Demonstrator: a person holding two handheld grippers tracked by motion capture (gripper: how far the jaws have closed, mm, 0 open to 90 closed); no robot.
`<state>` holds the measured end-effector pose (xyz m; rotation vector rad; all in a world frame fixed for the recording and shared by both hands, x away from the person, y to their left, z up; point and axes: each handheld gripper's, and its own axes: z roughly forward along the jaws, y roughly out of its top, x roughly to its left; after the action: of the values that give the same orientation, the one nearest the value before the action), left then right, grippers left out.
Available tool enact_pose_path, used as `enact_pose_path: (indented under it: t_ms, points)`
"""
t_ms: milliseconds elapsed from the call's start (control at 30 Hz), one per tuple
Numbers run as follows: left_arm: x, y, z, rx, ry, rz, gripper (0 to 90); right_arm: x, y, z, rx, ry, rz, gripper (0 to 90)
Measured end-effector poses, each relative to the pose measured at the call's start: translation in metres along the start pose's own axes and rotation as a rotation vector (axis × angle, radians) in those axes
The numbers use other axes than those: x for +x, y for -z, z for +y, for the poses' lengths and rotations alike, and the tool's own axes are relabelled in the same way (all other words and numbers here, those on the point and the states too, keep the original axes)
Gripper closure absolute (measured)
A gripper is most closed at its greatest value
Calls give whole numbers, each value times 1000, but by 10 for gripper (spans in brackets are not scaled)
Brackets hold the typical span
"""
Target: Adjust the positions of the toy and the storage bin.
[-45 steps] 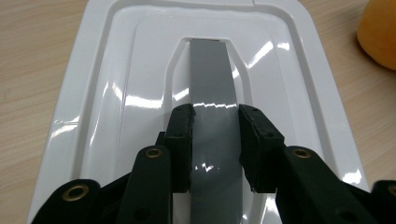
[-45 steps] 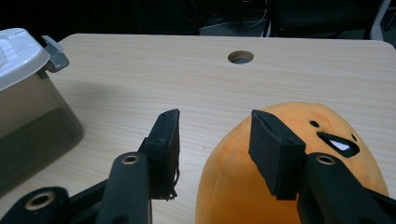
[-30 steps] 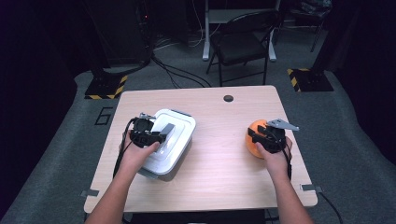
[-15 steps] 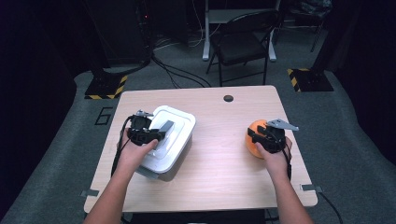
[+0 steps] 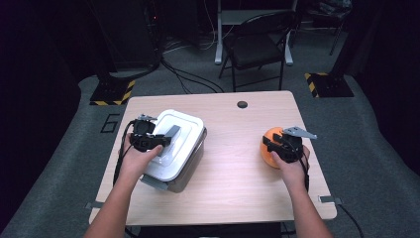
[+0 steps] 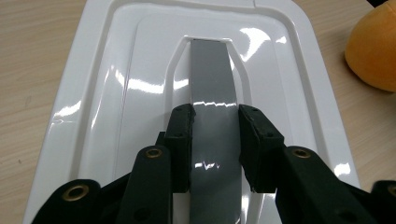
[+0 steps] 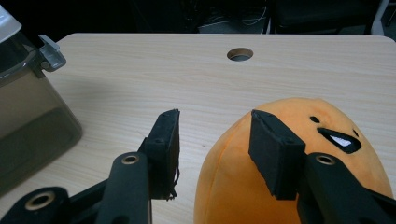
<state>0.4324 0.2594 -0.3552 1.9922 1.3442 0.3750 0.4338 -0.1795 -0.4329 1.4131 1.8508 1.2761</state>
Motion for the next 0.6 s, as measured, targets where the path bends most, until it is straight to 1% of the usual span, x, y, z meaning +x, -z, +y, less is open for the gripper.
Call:
enact_pose_path:
  t_ms: [67,133,167,233,333,367,400,467,500,600]
  points:
    - [1,1,0,2,5,1,662,0,0,0,0,0,0,524]
    - [7,5,0,-4,15,4,662,0,0,0,1,0,0,525]
    - [7,5,0,-4,15,4,662,0,0,0,1,0,0,525]
    - [10,7,-1,-11,29,11,662,0,0,0,1,2,-1,525]
    - [19,13,-2,-14,37,23,662,0,0,0,2,3,0,524]
    - [19,13,-2,-14,37,23,662,0,-1,0,3,3,0,524]
    - [24,15,-3,-18,52,30,662,1,-1,0,3,3,0,524]
    - [30,18,-4,-23,64,36,662,1,-1,0,3,3,0,524]
    - [30,18,-4,-23,64,36,662,1,-1,0,3,3,0,524]
    - [38,22,-7,-29,79,43,662,1,-1,-1,5,4,-2,524]
